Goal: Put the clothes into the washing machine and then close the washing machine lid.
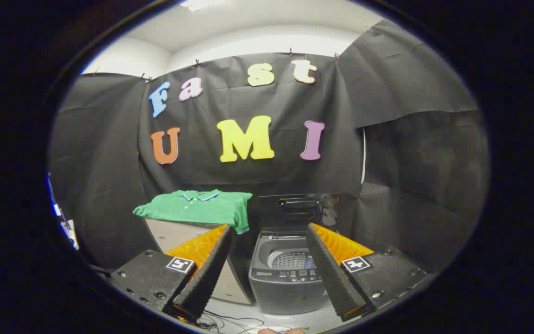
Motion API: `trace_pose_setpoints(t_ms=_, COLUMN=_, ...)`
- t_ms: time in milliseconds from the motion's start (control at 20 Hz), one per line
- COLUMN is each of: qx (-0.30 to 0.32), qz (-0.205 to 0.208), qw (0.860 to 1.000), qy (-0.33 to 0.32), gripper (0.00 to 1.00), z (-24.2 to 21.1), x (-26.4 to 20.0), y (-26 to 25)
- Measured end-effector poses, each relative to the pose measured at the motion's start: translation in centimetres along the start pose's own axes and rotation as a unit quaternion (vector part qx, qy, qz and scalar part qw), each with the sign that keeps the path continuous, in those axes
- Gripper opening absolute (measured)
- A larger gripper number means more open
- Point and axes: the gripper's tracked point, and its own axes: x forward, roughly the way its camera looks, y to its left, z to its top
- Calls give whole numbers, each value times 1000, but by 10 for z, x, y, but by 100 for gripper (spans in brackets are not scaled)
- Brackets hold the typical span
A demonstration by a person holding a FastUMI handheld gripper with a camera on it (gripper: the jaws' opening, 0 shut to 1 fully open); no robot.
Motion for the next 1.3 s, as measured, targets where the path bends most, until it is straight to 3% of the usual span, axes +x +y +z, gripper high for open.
trace_pose_setpoints(t_ms=550, qx=-9, qz=28, qw=1000, qy=7, gripper=100, z=-12, x=11, y=8)
trace_pose_setpoints(t_ms=1000, qx=-2, qz=82, qw=996, qy=21, gripper=100, z=-19, x=28, y=14)
trace_pose_setpoints(t_ms=1300, qx=-5, qz=88, qw=995, qy=41, gripper=100, z=-26, x=53, y=41)
